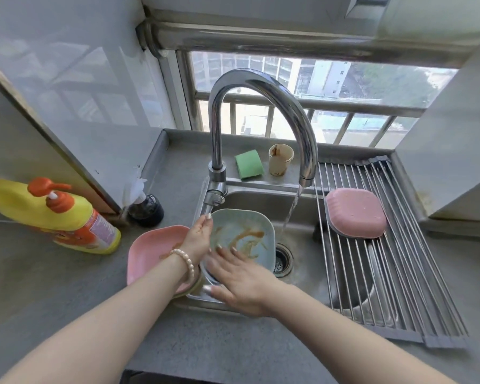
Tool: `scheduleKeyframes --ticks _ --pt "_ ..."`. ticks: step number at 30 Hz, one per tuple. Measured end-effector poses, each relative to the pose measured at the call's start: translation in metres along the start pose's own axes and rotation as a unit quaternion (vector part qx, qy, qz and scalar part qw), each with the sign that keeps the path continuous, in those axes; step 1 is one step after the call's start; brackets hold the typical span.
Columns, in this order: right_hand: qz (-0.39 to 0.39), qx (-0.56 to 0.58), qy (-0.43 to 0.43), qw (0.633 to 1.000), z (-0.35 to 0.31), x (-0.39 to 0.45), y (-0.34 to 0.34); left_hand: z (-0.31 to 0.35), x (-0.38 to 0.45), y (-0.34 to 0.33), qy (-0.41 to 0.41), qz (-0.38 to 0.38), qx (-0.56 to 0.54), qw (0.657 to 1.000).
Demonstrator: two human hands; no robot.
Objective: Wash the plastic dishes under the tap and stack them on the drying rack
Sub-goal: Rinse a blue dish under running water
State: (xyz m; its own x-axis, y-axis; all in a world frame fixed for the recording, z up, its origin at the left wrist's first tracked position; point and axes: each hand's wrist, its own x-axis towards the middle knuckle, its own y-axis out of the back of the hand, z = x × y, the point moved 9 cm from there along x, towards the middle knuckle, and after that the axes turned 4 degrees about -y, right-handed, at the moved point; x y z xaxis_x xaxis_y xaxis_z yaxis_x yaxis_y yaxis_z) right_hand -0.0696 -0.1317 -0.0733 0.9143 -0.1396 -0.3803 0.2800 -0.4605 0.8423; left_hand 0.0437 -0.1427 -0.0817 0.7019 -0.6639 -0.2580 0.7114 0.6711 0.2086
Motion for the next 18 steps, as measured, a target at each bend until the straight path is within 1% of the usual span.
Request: scheduleKeyframes --ticks 1,2,4,6,7,8,9,11,13,15,16,18 --pt "-0.01 -0.012 -0.003 1.0 0.005 -0.009 -0.002 0.003 -0.001 0.004 -0.007 0.009 0.01 1.0" --pt "-0.004 -0.024 -0.025 0.999 0.015 -0.015 0.0 0.004 -0.002 0.007 -0.012 0.018 0.013 1.0" --pt "0.019 -0.029 -0.105 0.994 0.04 -0.013 0.012 0.009 -0.002 0.006 -0.024 0.026 0.015 0.999" --pt "0.047 0.009 -0.179 0.983 0.056 0.004 0.025 0.011 -0.001 -0.002 -0.024 0.014 0.009 1.0" --pt "0.059 0.035 -0.188 0.98 0.056 0.015 0.029 0.014 -0.002 -0.004 -0.026 0.013 -0.005 1.0" --pt "0.065 0.05 -0.173 0.981 0.049 0.023 0.032 0.016 -0.001 -0.004 -0.029 0.016 -0.028 0.999" --pt "0.065 0.06 -0.134 0.987 0.036 0.029 0.031 0.018 -0.001 -0.002 -0.023 0.019 -0.057 0.998" --pt "0.062 0.078 -0.029 0.995 0.006 0.024 0.029 0.016 -0.001 0.001 0.006 0.009 -0.099 0.995" --pt "0.049 0.08 0.042 0.995 -0.009 0.005 0.023 0.014 0.0 0.01 0.003 0.022 -0.08 0.997" --pt "0.031 0.049 0.051 0.997 -0.002 -0.011 0.018 0.015 0.002 0.021 -0.016 0.046 -0.023 0.999" --pt "0.026 0.021 0.035 0.999 0.007 -0.017 0.017 0.016 0.002 0.024 -0.025 0.054 0.0 0.998" --pt "0.041 -0.042 -0.014 0.998 0.032 -0.016 0.022 0.016 0.003 0.029 -0.04 0.071 0.027 0.996"
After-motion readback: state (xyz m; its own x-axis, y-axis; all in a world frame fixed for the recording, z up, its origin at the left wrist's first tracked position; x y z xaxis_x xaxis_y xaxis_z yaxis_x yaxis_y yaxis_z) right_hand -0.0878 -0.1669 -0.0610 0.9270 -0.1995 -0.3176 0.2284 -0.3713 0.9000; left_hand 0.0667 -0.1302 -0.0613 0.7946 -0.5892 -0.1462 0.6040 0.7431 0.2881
